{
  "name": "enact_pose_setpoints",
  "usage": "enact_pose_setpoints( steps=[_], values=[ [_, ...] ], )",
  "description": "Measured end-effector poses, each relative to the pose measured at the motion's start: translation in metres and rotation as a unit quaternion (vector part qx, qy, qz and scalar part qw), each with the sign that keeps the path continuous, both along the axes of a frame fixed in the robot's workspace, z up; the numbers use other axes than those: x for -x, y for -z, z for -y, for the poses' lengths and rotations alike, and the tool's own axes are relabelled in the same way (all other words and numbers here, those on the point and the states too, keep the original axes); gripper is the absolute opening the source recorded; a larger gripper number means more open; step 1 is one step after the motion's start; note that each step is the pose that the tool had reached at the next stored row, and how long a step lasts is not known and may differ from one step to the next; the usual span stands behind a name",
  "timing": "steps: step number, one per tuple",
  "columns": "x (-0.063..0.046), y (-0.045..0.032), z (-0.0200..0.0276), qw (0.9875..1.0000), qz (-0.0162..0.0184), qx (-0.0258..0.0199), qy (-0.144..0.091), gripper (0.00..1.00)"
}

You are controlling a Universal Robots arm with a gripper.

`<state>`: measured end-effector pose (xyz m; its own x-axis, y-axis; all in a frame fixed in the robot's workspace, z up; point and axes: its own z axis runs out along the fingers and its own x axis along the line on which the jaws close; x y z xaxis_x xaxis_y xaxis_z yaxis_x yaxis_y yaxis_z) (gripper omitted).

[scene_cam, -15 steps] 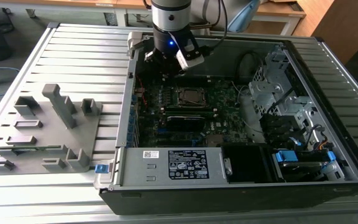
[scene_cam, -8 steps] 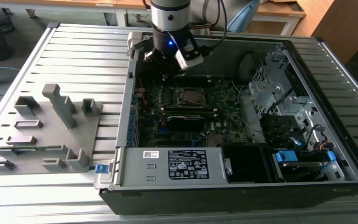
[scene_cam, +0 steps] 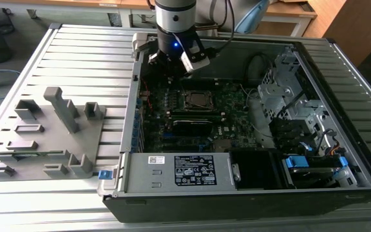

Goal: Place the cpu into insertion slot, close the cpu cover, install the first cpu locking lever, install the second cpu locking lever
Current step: 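Install the first cpu locking lever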

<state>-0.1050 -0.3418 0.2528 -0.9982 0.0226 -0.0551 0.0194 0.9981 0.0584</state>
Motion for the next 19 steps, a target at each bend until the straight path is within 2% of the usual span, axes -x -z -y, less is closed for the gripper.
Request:
enact_pose_setpoints(
  steps=[19],
  values=[
    [0.0052, 0.0015, -0.0004, 1.0, -0.0001, 0.0001, 0.0, 0.1]
  ],
)
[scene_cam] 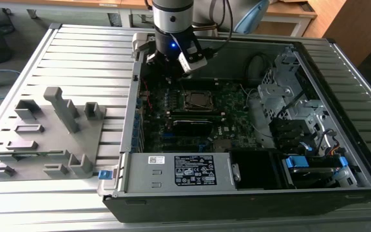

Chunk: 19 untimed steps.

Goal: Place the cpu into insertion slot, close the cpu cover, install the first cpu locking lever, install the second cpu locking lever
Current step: 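Install the first cpu locking lever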

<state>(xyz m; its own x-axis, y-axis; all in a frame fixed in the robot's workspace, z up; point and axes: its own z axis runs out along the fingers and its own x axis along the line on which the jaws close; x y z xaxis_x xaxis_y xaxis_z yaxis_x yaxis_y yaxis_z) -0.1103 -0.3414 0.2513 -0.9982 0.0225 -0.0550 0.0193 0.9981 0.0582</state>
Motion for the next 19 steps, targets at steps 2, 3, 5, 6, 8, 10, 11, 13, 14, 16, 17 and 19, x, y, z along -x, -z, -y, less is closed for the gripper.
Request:
enact_pose_setpoints(
  steps=[2, 3, 5, 6, 8, 10, 11, 13, 14, 16, 17, 19],
  values=[
    [0.0005, 0.0006, -0.0008, 1.0, 0.0, 0.0, 0.0, 0.1],
    [0.0005, 0.0007, -0.0016, 1.0, 0.0, 0.0, 0.0, 0.1],
    [0.0005, 0.0009, -0.0034, 1.0, 0.0, 0.0, 0.0, 0.1],
    [0.0005, 0.0011, -0.0043, 1.0, 0.0, 0.0, 0.0, 0.1],
    [0.0005, 0.0011, -0.0048, 1.0, 0.0, 0.0, 0.0, 0.1],
    [0.0005, 0.0011, -0.0048, 1.0, 0.0, 0.0, 0.0, 0.1],
    [0.0005, 0.0011, -0.0048, 1.0, 0.0, -0.0001, 0.0, 0.1],
    [0.0005, 0.0007, -0.0049, 1.0, 0.0, 0.0, 0.0, 0.1],
    [0.0005, 0.0004, -0.0049, 1.0, 0.0, 0.0, 0.0, 0.1],
    [0.0005, -0.0003, -0.0048, 1.0, 0.0, -0.0001, 0.0, 0.1],
    [0.0005, -0.0006, -0.0049, 1.0, 0.0, -0.0001, 0.0, 0.1],
    [0.0005, -0.0013, -0.0048, 1.0, 0.0, 0.0, 0.0, 0.1]
  ],
)
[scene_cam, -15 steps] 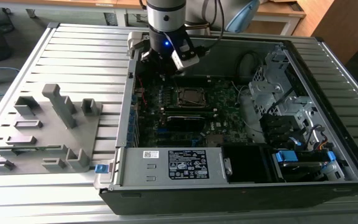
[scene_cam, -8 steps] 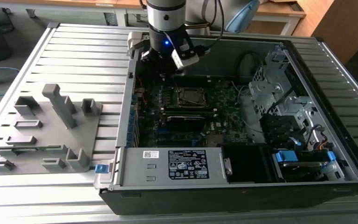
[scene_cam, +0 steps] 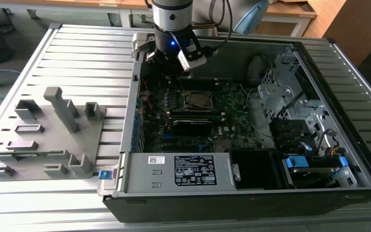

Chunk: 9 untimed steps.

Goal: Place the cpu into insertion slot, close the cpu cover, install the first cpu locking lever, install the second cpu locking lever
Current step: 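Install the first cpu locking lever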

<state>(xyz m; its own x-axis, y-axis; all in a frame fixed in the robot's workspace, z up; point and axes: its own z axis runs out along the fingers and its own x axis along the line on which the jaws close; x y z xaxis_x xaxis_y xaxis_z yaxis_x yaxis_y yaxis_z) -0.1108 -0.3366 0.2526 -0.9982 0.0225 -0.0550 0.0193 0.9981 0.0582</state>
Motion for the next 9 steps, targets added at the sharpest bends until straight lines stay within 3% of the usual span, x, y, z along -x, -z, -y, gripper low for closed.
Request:
enact_pose_setpoints(
  steps=[9],
  values=[
    [0.0, -0.0035, 0.0, 1.0, 0.0001, -0.0002, 0.0, 0.1]
  ],
)
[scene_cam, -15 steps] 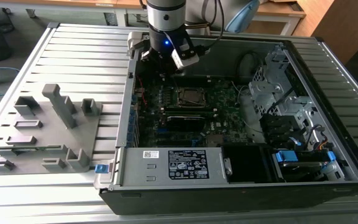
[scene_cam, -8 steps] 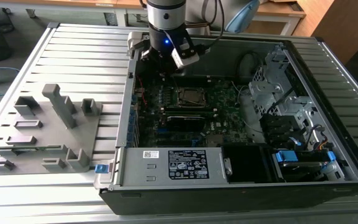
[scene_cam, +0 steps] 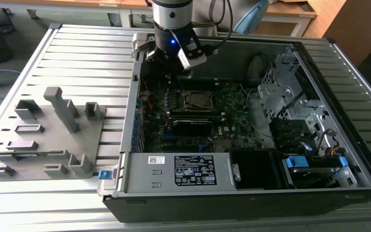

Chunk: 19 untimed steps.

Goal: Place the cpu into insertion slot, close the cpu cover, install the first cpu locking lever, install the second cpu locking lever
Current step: 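Install the first cpu locking lever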

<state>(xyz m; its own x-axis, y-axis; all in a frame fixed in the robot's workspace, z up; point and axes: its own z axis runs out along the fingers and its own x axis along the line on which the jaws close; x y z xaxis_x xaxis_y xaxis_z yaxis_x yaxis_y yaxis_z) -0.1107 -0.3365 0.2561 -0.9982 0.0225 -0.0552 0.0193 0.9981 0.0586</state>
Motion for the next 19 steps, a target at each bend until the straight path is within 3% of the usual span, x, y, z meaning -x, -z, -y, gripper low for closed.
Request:
enact_pose_setpoints(
  steps=[9, 19],
  values=[
    [0.001, 0.0006, -0.0005, 1.0, -0.0001, 0.0001, 0.0, 0.1],
    [0.001, 0.0017, -0.0114, 1.0, -0.0001, -0.0005, 0.0, 0.1]
  ],
)
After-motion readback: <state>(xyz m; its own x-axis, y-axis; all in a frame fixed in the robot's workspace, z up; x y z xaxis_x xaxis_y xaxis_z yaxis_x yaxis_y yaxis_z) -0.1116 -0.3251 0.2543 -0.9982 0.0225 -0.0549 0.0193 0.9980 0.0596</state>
